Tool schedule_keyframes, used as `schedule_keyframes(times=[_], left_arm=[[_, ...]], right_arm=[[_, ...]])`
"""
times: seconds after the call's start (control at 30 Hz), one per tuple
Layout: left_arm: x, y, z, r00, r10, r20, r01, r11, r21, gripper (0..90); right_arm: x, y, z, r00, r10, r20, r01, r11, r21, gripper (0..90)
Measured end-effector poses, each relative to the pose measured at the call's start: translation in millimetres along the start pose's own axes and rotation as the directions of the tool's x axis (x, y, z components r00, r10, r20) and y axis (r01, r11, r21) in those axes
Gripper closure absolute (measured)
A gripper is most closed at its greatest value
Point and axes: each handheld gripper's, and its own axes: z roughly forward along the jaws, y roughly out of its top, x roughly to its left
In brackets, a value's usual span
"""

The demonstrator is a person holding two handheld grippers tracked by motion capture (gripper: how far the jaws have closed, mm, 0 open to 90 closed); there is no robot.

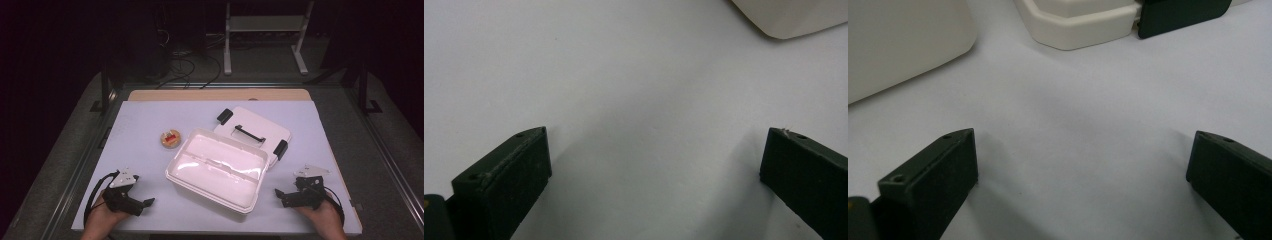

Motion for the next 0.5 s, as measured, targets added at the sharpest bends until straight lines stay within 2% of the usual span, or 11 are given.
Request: schedule_keyframes(times=[0.1, 0.13, 0.2, 0.3, 0.37, 0.43, 0.5], left_arm=[[0.4, 1.9, -1.4, 0.9998, -0.015, -0.014, 0.015, 0.9999, 0.007, 0.2], [0.4, 1.9, -1.4, 0.9998, -0.015, -0.014, 0.015, 0.9999, 0.007, 4.2], [2.0, 5.9, -5.2, 0.9999, -0.011, 0.001, 0.011, 0.9999, 0.006, 14.6], [0.9, 11.2, -7.6, 0.9998, 0.006, 0.020, -0.006, 1.0000, 0.003, 26.7], [-0.5, 15.7, -10.4, 0.9991, 0.011, 0.042, -0.011, 0.9999, -0.012, 42.9], [0.5, 20.6, -11.9, 0.9968, -0.005, 0.080, 0.006, 0.9999, -0.015, 61.9], [2.5, 25.0, -12.1, 0.9947, -0.016, 0.102, 0.018, 0.9996, -0.020, 75.9]], right_arm=[[-0.1, 0.4, -0.9, 1.0000, 0.003, 0.002, -0.003, 1.000, 0.002, 2.3], [-0.1, 0.4, -0.9, 1.0000, 0.003, 0.002, -0.003, 1.000, 0.002, 2.3], [-2.3, 3.4, -6.8, 1.0000, 0.005, 0.008, -0.005, 1.000, 0.021, 17.2], [-5.2, 5.7, -13.8, 0.9993, 0.030, -0.022, -0.030, 0.999, 0.030, 35.5], [-3.8, 7.8, -17.8, 0.9991, 0.018, -0.038, -0.017, 1.000, 0.024, 47.7], [-0.1, 11.0, -22.3, 0.9981, -0.006, -0.062, 0.007, 1.000, 0.010, 61.5], [4.5, 13.8, -25.4, 0.9965, -0.032, -0.077, 0.032, 0.999, 0.003, 71.7]])
